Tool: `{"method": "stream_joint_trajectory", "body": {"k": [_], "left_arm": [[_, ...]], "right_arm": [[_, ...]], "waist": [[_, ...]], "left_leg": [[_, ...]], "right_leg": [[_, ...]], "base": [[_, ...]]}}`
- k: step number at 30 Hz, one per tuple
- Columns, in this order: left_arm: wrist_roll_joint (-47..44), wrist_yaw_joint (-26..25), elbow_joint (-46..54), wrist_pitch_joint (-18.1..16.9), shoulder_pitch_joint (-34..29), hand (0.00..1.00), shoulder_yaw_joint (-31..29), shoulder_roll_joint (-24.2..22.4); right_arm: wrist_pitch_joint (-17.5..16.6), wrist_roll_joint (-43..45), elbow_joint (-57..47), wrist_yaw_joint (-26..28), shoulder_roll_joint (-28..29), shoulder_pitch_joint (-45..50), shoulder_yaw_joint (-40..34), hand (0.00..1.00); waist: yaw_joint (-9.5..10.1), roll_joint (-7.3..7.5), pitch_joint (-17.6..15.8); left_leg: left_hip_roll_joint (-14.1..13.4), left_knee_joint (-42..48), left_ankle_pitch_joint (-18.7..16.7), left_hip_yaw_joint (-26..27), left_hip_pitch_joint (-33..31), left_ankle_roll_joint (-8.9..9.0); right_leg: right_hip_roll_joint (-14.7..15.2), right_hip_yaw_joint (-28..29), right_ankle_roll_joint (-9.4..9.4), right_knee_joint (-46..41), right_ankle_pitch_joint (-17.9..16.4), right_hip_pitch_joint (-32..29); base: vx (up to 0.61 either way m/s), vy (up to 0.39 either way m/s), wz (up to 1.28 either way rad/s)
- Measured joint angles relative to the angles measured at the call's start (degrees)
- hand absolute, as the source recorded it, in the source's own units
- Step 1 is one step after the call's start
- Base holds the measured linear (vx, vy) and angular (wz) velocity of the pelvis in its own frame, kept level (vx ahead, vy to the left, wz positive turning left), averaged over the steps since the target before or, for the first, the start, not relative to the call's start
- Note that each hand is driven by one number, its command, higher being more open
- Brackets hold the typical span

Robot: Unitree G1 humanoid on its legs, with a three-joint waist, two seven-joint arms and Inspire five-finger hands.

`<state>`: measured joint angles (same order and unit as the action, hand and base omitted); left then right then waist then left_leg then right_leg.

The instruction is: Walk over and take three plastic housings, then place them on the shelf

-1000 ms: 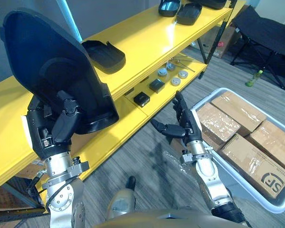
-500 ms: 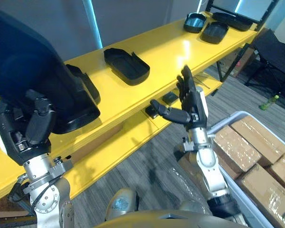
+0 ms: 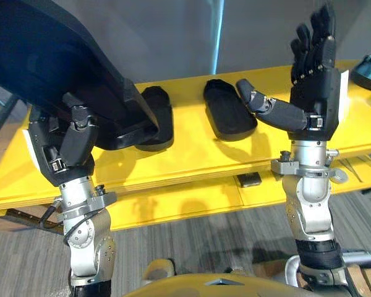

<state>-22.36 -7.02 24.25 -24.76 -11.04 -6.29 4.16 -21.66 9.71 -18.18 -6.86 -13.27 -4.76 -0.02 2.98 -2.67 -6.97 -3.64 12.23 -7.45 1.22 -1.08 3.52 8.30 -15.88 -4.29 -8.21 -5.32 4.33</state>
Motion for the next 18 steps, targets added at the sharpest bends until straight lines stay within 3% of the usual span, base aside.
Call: {"method": "stream_joint_trajectory", "body": {"k": [6, 11, 13, 15, 18], "left_arm": [[0.1, 1.2, 0.1, 2.4, -2.3, 0.00, 2.7, 0.0], [0.9, 0.3, -0.2, 3.8, -5.3, 0.00, 3.3, -0.9], [2.7, -0.5, -0.6, 3.7, -5.1, 0.00, 3.3, -1.2], [3.1, -0.9, -2.6, 3.5, -4.7, 0.00, 3.4, -1.2], [4.3, -1.5, -5.8, 3.6, -4.9, 0.00, 3.6, -1.5]], "right_arm": [[0.1, 3.5, 0.0, 2.4, 6.1, 6.4, 0.5, 1.00], [0.3, 5.1, 6.2, 6.4, 5.9, 7.7, 2.2, 1.00], [1.4, 5.1, 6.8, 7.4, 5.4, 7.7, 2.1, 1.00], [1.4, 4.8, 6.7, 7.4, 5.0, 7.0, 1.9, 1.00], [1.2, 0.6, 7.6, 4.2, 3.2, 4.6, 2.2, 1.00]], "waist": [[-0.15, 0.98, 0.4], [-0.28, 1.71, -0.7], [-1.29, 2.63, -2.0], [-2.94, 3.97, -2.9], [-3.23, 2.49, -3.2]], "left_leg": [[1.2, -3.3, 1.6, -0.1, 1.6, -0.27], [1.2, 9.7, 0.9, 0.0, -5.1, 0.97], [-1.3, 15.2, -1.3, 1.0, -8.2, -1.30], [-4.7, 16.6, -0.2, -0.2, -10.0, -0.17], [-8.3, 16.2, 1.9, -6.5, -8.9, 1.52]], "right_leg": [[0.8, -0.9, -0.42, 2.4, 0.8, 1.5], [1.9, -0.5, 0.17, 0.7, 0.4, 0.8], [4.8, -1.6, 0.04, -2.4, -0.8, -0.6], [9.4, -1.8, -1.67, -6.8, -2.5, -2.2], [14.4, 0.4, -5.95, -12.1, -4.0, -4.6]], "base": [[0.02, 0.027, 0.05], [-0.09, 0.023, -0.01], [-0.14, 0.126, 0.26], [-0.12, 0.189, 0.42], [-0.09, 0.374, 0.02]]}}
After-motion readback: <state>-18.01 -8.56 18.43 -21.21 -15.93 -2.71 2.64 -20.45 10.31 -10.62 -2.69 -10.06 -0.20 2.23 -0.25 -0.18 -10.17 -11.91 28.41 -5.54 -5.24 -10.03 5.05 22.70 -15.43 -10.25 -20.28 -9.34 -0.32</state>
